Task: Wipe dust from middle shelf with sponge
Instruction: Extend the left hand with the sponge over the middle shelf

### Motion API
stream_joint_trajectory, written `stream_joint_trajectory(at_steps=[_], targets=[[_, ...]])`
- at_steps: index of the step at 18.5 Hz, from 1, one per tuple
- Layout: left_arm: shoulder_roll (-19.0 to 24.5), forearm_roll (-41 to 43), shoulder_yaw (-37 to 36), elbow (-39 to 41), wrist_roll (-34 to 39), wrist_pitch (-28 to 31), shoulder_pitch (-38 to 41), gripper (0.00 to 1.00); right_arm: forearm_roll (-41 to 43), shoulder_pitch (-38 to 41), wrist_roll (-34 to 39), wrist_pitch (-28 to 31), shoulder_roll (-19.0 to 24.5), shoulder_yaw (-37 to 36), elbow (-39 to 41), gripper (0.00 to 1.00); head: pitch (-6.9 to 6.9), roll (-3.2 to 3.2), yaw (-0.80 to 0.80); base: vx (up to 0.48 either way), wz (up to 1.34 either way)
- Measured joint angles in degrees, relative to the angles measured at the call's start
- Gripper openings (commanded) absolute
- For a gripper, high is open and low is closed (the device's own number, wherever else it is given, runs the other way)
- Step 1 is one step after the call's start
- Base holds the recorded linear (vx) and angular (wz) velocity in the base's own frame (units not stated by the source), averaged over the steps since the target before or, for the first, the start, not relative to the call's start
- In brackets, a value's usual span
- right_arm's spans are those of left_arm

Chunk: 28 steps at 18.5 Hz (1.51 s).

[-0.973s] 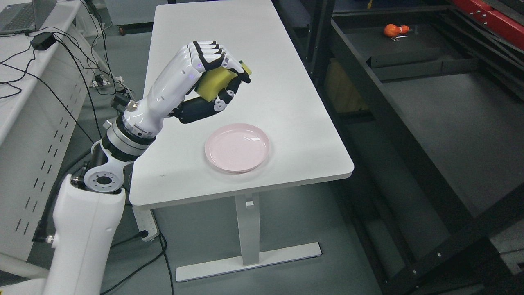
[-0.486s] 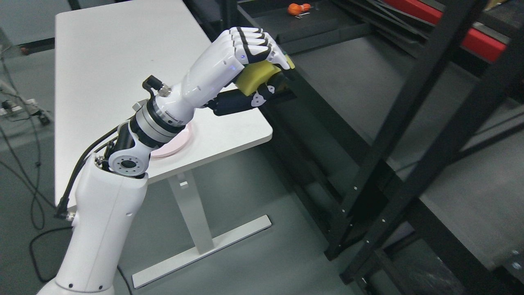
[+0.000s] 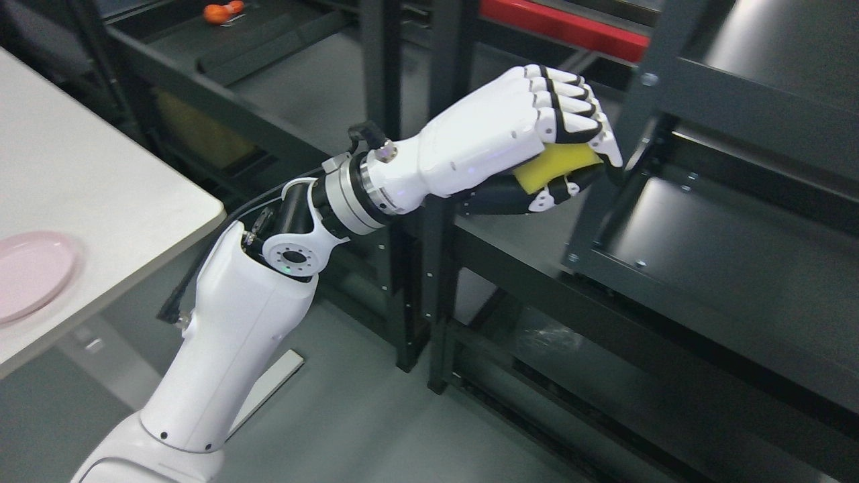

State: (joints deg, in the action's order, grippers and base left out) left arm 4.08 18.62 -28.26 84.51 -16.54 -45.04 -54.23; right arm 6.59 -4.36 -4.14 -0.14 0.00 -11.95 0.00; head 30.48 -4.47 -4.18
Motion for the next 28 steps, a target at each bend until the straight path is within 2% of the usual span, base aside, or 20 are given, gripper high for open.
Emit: stream_joint_trajectory(at_steps=[4,9,17,22,28], targets=[[-1.5,0.3,-4.1,-2.4,-1.0,0.0,-5.5,0.00,0.0,0.0,0.0,0.0,0.0,0.0,0.0,1.00,-0.01,0.00,0.00,-0.128,-0.94],[-2.6,1.3,-8.4,-6.2,-0.8,0.0,-16.8,0.00,0.0,0.0,0.0,0.0,0.0,0.0,0.0,1.00,-0.02,0.00,0.00,-0.024,-0.64],[-3.4,8.8,-15.7,-10.7,0.1,0.0,-34.3,0.00,0.0,-0.1,0.0,0.0,0.0,0.0,0.0,1.00,-0.02,0.00,0.00,0.018,-0.10],[-3.6,18.9,-20.8,-14.0,0.3,0.0,-39.5,0.00,0.0,0.0,0.3,0.0,0.0,0.0,0.0,1.00,-0.03,0.00,0.00,0.000,0.00],[-3.8,24.5,-25.1,-18.8,1.2,0.0,-41.8,0.00,0.0,0.0,0.1,0.0,0.0,0.0,0.0,1.00,-0.03,0.00,0.00,0.000,0.00]])
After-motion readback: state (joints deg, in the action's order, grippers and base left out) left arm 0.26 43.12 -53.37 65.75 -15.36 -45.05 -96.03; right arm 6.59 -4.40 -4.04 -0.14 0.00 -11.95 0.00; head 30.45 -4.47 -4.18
